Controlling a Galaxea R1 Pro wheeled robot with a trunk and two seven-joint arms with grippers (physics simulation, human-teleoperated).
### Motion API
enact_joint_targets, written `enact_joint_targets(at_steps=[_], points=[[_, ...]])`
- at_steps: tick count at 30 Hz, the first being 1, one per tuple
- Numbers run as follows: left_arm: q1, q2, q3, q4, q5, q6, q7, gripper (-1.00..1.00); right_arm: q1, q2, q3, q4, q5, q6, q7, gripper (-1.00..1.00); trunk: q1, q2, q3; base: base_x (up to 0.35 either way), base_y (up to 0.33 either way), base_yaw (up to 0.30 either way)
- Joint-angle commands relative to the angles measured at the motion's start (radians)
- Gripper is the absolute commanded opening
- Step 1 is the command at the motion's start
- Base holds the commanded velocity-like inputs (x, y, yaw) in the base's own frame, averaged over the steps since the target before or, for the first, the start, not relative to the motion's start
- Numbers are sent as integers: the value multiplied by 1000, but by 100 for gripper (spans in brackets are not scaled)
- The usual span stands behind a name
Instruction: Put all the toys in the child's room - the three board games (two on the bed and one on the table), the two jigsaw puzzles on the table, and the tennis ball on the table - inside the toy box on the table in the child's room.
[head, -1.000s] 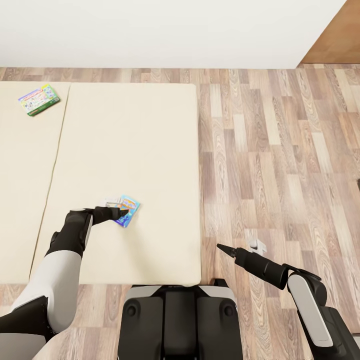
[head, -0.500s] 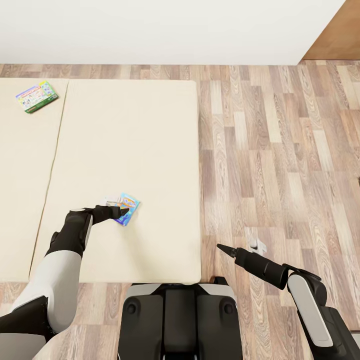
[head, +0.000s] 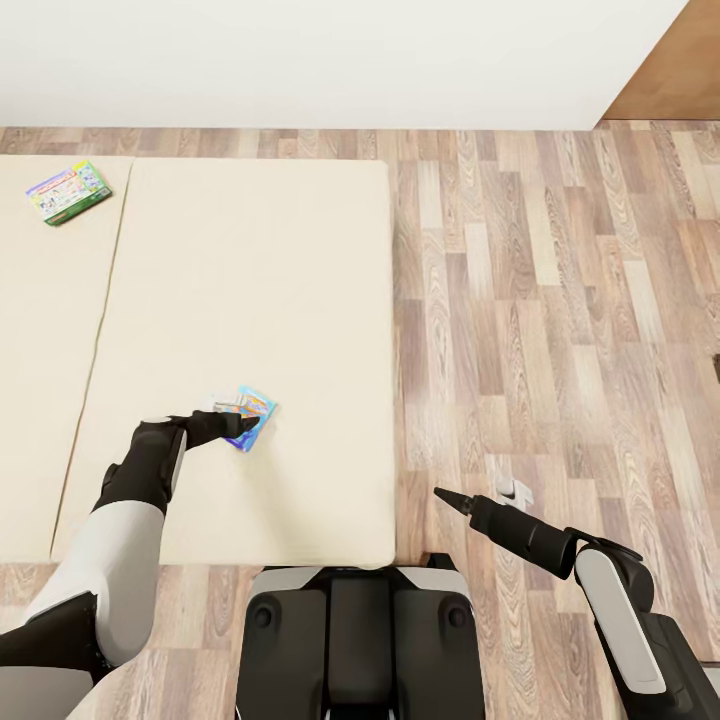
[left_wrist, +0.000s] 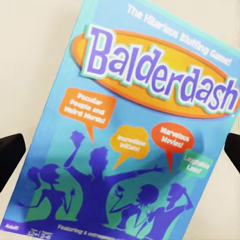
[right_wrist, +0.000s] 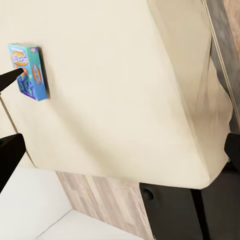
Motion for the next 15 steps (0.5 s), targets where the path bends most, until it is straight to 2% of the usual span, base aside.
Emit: enact_joint_targets(at_steps=[1, 5, 15], points=[[-1, -1, 4, -1, -8, 3, -8, 100, 0, 0, -1, 0, 7, 5, 8, 100, 1, -2, -1, 0, -40, 0], [0, -2, 4, -1, -9, 2, -8, 100, 0, 0, -1, 0, 7, 5, 8, 100, 1, -2, -1, 0, -174, 0], [0, -4, 5, -1, -10, 2, -8, 100, 0, 0, -1, 0, 7, 5, 8, 100, 1, -2, -1, 0, -282, 0]])
